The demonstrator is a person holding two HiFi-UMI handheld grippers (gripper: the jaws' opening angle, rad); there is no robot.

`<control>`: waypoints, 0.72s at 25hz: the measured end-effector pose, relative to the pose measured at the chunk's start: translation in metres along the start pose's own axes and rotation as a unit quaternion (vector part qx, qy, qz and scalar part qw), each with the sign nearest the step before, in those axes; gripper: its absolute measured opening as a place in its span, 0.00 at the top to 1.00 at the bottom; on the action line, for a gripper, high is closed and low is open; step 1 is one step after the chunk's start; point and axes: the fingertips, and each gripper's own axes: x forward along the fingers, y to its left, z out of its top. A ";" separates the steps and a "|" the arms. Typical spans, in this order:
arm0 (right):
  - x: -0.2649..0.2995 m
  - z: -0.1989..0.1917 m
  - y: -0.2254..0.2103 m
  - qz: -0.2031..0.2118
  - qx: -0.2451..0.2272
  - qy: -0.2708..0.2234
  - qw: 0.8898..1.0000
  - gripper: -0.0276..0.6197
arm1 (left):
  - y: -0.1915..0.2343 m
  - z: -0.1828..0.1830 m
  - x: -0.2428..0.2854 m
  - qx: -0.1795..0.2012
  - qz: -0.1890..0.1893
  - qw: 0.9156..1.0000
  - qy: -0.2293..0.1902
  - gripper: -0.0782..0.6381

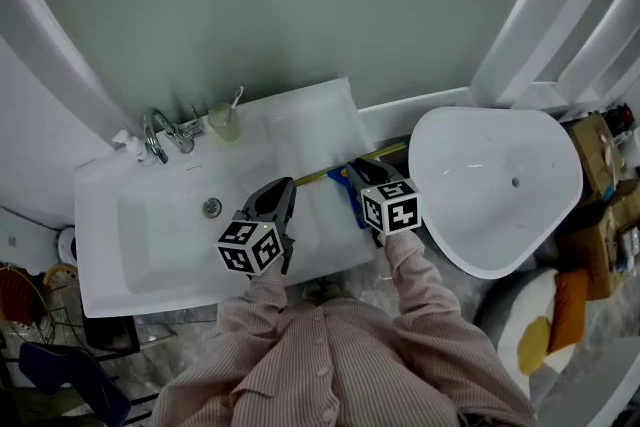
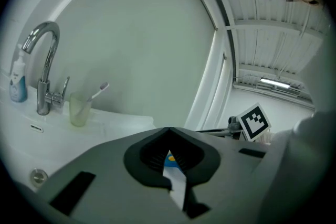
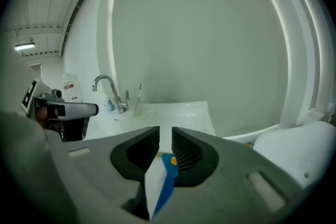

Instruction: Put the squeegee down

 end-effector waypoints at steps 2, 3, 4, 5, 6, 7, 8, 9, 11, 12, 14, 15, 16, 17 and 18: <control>-0.007 0.011 0.002 0.007 -0.007 -0.013 1.000 0.87 | -0.004 0.010 -0.004 0.009 -0.001 1.000 -0.011 0.89; -0.010 0.015 0.003 0.011 -0.010 -0.020 1.000 0.89 | -0.006 0.015 -0.007 0.012 -0.001 1.000 -0.016 0.89; -0.014 0.020 0.005 0.014 -0.011 -0.027 0.999 0.90 | -0.008 0.020 -0.009 0.015 -0.002 1.000 -0.021 0.89; -0.018 0.024 0.008 0.017 -0.011 -0.034 0.999 0.91 | -0.009 0.026 -0.012 0.016 -0.003 0.999 -0.027 0.89; -0.021 0.027 0.009 0.019 -0.009 -0.042 0.999 0.92 | -0.010 0.031 -0.015 0.017 -0.005 0.999 -0.033 0.89; -0.025 0.031 0.011 0.021 -0.007 -0.050 0.998 0.94 | -0.011 0.036 -0.018 0.019 -0.007 0.999 -0.039 0.89; -0.029 0.034 0.012 0.023 -0.005 -0.057 0.998 0.94 | -0.012 0.041 -0.021 0.024 -0.007 0.999 -0.043 0.89; -0.033 0.036 0.014 0.026 -0.003 -0.064 0.998 0.95 | -0.012 0.045 -0.024 0.029 -0.007 0.999 -0.046 0.89; -0.043 0.041 0.018 0.036 0.001 -0.078 0.996 0.95 | -0.012 0.052 -0.030 0.039 -0.004 0.998 -0.052 0.89; -0.048 0.044 0.021 0.042 0.003 -0.086 0.995 0.95 | -0.013 0.055 -0.034 0.044 -0.002 0.998 -0.054 0.89; -0.057 0.050 0.025 0.052 0.007 -0.101 0.994 0.95 | -0.013 0.060 -0.041 0.052 0.005 0.997 -0.059 0.89; -0.061 0.052 0.026 0.055 0.008 -0.106 0.993 0.95 | -0.013 0.061 -0.045 0.056 0.008 0.996 -0.061 0.89; -0.065 0.053 0.027 0.056 0.006 -0.110 0.992 0.95 | -0.013 0.062 -0.048 0.061 0.012 0.996 -0.063 0.89; -0.068 0.054 0.029 0.058 0.004 -0.113 0.992 0.95 | -0.012 0.064 -0.050 0.067 0.015 0.996 -0.064 0.89; -0.071 0.055 0.030 0.059 0.001 -0.115 0.992 0.95 | -0.012 0.065 -0.053 0.071 0.019 0.995 -0.064 0.89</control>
